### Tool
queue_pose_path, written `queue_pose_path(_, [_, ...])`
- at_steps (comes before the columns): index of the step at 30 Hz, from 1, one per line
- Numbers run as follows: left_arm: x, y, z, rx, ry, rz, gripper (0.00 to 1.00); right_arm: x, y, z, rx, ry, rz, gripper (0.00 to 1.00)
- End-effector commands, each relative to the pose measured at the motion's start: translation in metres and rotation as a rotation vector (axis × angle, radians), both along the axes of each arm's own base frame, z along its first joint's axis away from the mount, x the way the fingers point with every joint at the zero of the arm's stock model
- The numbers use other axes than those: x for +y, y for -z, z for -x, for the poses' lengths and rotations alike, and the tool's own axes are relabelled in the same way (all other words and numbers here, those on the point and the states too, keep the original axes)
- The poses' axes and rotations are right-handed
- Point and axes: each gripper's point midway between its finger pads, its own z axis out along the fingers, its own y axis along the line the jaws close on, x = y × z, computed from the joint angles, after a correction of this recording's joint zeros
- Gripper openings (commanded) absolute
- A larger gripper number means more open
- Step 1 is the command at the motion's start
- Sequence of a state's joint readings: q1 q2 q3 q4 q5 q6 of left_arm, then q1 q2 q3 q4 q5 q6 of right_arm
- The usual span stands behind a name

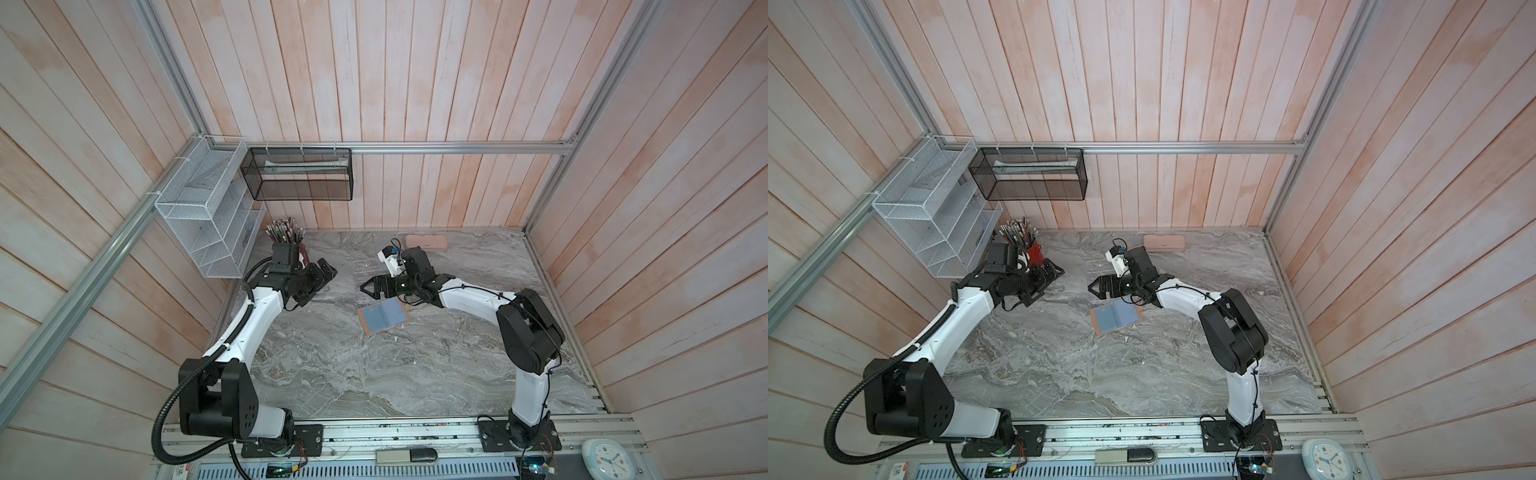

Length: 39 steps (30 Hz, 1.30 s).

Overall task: Take the credit cards out of the card holder
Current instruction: Touch the credit card in the storage box.

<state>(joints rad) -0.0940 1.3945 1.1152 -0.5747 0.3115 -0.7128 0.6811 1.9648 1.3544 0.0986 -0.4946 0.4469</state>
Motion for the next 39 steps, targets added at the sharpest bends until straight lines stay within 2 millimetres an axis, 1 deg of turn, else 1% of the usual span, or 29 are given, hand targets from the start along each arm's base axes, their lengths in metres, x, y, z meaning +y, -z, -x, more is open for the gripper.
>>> queue_pose_path(1, [0.016,-0.030,0.000,-0.165,-0.022,-0.154,1.00,0.017,-0.007,-0.002,0.001,-0.033,-0.043,0.98])
queue_pose_path(4, [0.021,-0.038,0.002,-0.205,-0.011,-0.232,1.00,0.025,-0.001,-0.006,0.007,-0.039,-0.042,0.98])
queue_pose_path(6, [0.026,-0.039,0.002,-0.221,-0.019,-0.279,1.00,0.030,0.004,-0.007,0.015,-0.044,-0.036,0.98])
queue_pose_path(9, [0.024,-0.041,0.004,-0.273,0.002,-0.297,1.00,0.035,0.010,-0.010,0.025,-0.043,-0.035,0.98])
queue_pose_path(12, [0.023,-0.046,0.004,-0.317,0.000,-0.293,1.00,0.036,0.013,-0.010,0.030,-0.041,-0.030,0.98])
queue_pose_path(15, [0.017,-0.047,0.002,-0.341,0.025,-0.271,1.00,0.035,0.015,-0.008,0.029,-0.040,-0.029,0.98])
queue_pose_path(21, [0.008,-0.052,-0.004,-0.375,0.072,-0.194,1.00,0.034,0.024,-0.006,0.037,-0.042,-0.018,0.98])
queue_pose_path(27, [0.014,-0.060,-0.011,-0.409,0.067,-0.186,1.00,0.039,0.028,-0.010,0.041,-0.048,-0.018,0.98])
queue_pose_path(32, [0.019,-0.051,-0.017,-0.383,0.045,-0.196,1.00,0.043,0.031,-0.016,0.038,-0.044,-0.007,0.98])
queue_pose_path(37, [0.019,-0.042,-0.021,-0.360,0.051,-0.178,1.00,0.046,0.028,-0.023,0.029,-0.038,-0.014,0.98])
queue_pose_path(39, [0.018,-0.042,-0.022,-0.364,0.058,-0.172,1.00,0.048,0.027,-0.025,0.027,-0.040,-0.015,0.98])
